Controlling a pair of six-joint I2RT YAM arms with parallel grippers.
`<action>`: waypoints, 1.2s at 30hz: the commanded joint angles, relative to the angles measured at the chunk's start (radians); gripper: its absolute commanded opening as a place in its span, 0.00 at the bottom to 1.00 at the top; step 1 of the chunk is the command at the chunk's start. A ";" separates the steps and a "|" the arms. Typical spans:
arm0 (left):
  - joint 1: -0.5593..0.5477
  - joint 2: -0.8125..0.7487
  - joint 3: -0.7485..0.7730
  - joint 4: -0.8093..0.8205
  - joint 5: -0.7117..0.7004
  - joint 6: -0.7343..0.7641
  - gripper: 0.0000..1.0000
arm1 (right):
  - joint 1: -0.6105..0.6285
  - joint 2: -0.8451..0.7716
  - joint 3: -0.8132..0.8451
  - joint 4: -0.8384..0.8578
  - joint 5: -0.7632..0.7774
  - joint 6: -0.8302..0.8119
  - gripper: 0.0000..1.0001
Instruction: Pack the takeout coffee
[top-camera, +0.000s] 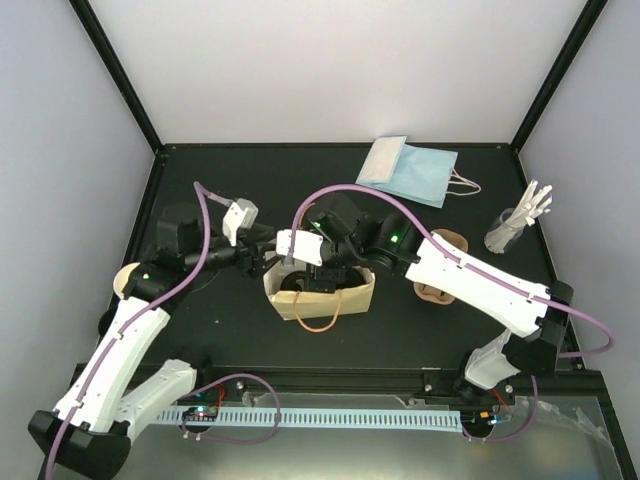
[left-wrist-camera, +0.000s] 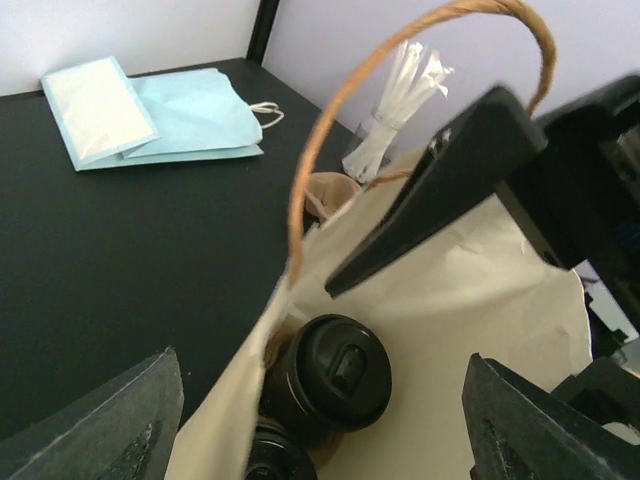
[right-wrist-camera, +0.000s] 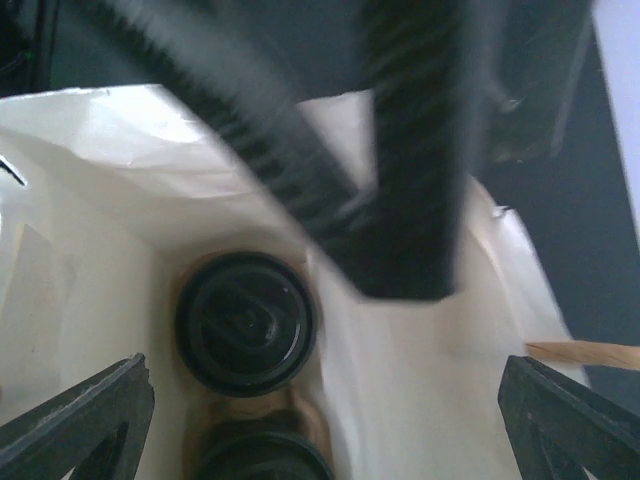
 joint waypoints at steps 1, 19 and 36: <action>-0.071 0.036 0.067 -0.064 -0.094 0.093 0.77 | -0.006 -0.054 0.005 0.086 0.085 0.027 0.96; -0.090 0.085 0.114 -0.107 -0.251 0.122 0.70 | -0.006 -0.214 -0.062 0.357 0.272 0.130 0.93; -0.092 0.126 0.142 -0.117 -0.230 0.065 0.70 | -0.007 -0.185 -0.096 0.368 0.156 0.216 0.93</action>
